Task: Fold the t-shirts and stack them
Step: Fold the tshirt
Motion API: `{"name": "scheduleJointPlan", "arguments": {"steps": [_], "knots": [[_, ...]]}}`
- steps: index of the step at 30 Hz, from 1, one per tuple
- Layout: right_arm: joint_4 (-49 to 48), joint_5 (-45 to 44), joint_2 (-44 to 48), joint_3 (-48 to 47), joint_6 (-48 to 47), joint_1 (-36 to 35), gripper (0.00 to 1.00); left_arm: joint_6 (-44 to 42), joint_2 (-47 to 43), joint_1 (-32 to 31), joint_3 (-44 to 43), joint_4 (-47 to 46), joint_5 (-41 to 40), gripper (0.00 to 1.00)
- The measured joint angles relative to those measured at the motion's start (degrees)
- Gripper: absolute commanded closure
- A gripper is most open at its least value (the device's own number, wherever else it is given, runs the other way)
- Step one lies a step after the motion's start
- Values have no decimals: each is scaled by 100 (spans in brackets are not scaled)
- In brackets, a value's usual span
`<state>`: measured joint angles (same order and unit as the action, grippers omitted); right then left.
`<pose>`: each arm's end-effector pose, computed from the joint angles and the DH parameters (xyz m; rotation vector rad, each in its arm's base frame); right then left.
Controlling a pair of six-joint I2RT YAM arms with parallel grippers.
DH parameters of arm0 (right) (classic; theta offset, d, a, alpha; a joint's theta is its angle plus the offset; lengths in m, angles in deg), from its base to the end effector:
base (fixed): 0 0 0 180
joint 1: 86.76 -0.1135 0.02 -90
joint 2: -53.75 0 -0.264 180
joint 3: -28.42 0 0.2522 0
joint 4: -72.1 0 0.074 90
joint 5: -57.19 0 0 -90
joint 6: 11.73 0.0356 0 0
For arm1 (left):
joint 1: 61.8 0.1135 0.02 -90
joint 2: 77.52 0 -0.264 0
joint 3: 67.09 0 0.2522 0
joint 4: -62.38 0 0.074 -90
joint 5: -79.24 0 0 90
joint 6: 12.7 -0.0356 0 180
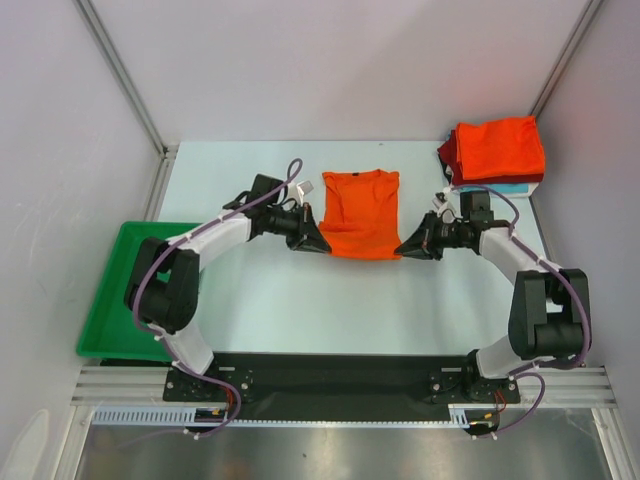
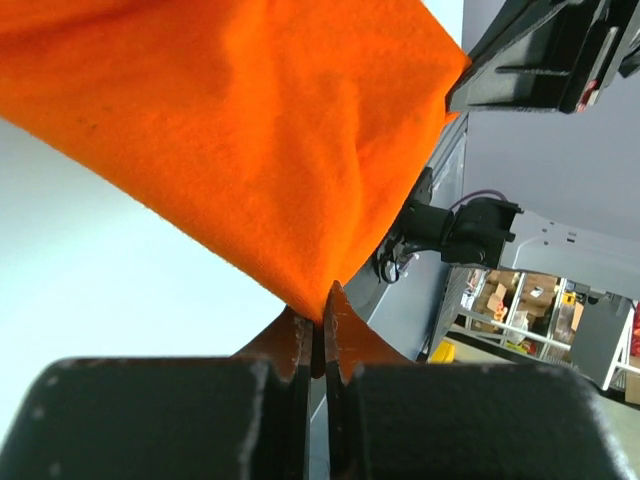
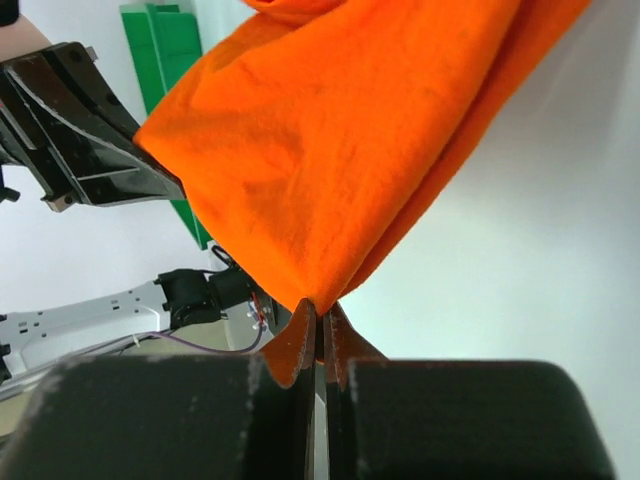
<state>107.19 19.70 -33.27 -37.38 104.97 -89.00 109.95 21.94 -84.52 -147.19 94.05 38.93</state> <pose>0.2931 0.0397 0.2063 0.1628 2.4938 1.3675 0.3238 -0.1650 0.2149 0.1957 2.5793 -1.4663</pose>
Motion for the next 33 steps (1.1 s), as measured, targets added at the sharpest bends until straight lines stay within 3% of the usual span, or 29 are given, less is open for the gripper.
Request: {"name": "scheduleJointPlan", "arguments": {"steps": [10, 15, 20, 26, 27, 28, 29, 30, 32, 33], "knots": [[52, 48, 514, 313, 0, 0, 100, -4, -295, -129, 525, 39, -22, 99], [-144, -50, 505, 442, 68, -4, 100, 7, 105, -109, 319, 48, 9, 100], [-496, -168, 22, -72, 157, 11, 100, -28, 1005, 22, -885, 118, 4, 100], [-1008, -282, -1681, -2166, 149, 79, 100, -380, 2341, 271, -3318, 251, -138, 97], [-1145, -310, -2031, -2562, 138, 87, 93, -476, 2647, 295, -3842, 315, -188, 68], [-1233, -334, -2352, -2962, 118, 87, 80, -597, 2946, 313, -4339, 267, -291, 53], [-1287, -382, -2712, -3383, 101, 85, 59, -667, 3200, 326, -4736, 234, -413, 47], [-1351, -450, -3071, -3781, 44, 81, 48, -748, 3397, 332, -5018, 234, -540, 39], [-1322, -667, -3672, -4522, -160, 61, 30, -890, 3676, 341, -5355, 225, -785, 33], [-1303, -822, -3906, -4784, -245, 48, 27, -944, 3755, 341, -5412, 232, -903, 30]]}}
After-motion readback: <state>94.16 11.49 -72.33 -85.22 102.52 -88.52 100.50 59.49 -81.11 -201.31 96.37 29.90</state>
